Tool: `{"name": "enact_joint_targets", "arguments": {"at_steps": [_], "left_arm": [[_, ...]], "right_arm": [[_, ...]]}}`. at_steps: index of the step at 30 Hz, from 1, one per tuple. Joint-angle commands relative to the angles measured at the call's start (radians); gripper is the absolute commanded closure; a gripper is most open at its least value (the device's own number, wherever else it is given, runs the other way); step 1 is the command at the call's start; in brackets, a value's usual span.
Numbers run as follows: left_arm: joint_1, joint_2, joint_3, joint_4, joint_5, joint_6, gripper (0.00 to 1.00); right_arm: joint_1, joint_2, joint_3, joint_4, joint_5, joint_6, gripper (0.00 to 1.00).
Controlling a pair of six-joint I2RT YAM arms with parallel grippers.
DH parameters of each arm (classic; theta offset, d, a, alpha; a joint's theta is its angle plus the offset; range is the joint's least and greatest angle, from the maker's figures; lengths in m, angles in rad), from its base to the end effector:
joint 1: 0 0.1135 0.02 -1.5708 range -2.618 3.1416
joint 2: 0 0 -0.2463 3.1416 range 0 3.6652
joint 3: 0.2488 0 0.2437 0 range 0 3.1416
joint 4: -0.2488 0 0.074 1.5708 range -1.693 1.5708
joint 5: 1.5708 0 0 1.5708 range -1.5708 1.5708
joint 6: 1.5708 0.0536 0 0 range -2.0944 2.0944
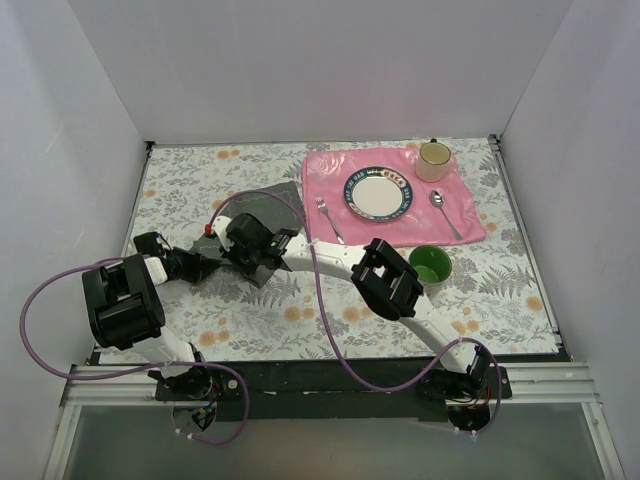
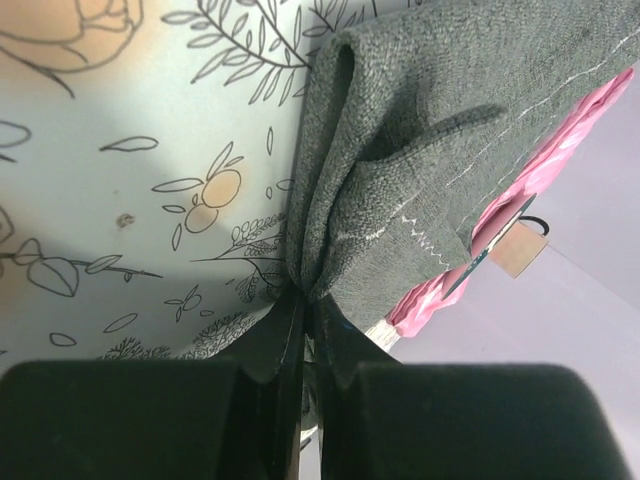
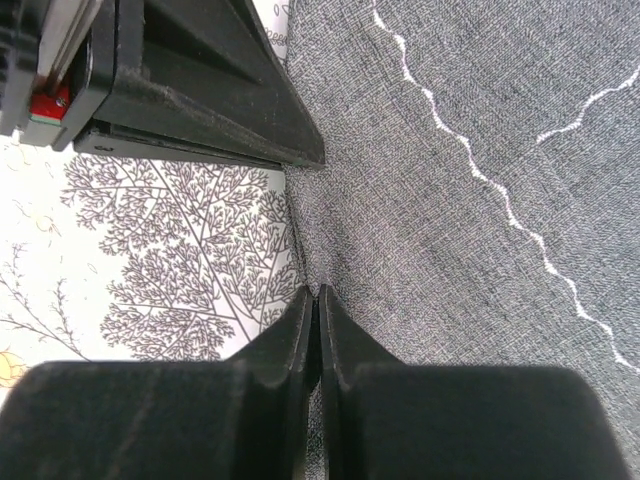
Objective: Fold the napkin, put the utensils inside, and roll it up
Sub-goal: Roll the napkin with the utensil
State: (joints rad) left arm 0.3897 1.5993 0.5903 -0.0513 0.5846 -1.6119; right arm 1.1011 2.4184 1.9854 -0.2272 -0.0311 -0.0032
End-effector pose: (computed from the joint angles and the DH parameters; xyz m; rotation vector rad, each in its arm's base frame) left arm 0.2532 0.0720 0.0882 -2.2726 1.7218 -1.1261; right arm 0.2452 0.4867 0.1536 -1.2247 1.9545 0.6198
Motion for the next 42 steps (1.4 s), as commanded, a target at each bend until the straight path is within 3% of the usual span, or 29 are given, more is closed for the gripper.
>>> {"name": "enact_joint_targets", "arguments": {"at_steps": [1,7,19,42], "left_arm": [[0.003,0.013,0.026,-0.094,-0.072,0.017,1.0],[0.003,-0.001,0.04,-0.137,-0.049,-0.002,1.0],[0.003,-0.004,0.045,-0.159,-0.045,0.0,1.0],[0.003,-0.005,0.068,-0.188,-0.014,-0.023,1.0]], "right_arm": [[0.017,-0.064,0.041,-0.047,0.065,-0.073,0.87],[0.039,-0.059,0.055,-0.061,0.128,-0.123,0.65],[0.086,-0.03,0.09,-0.038,0.224,-0.202,0.43],[0.109,0.067,0.055,0.045,0.339,-0.253,0.38]]}}
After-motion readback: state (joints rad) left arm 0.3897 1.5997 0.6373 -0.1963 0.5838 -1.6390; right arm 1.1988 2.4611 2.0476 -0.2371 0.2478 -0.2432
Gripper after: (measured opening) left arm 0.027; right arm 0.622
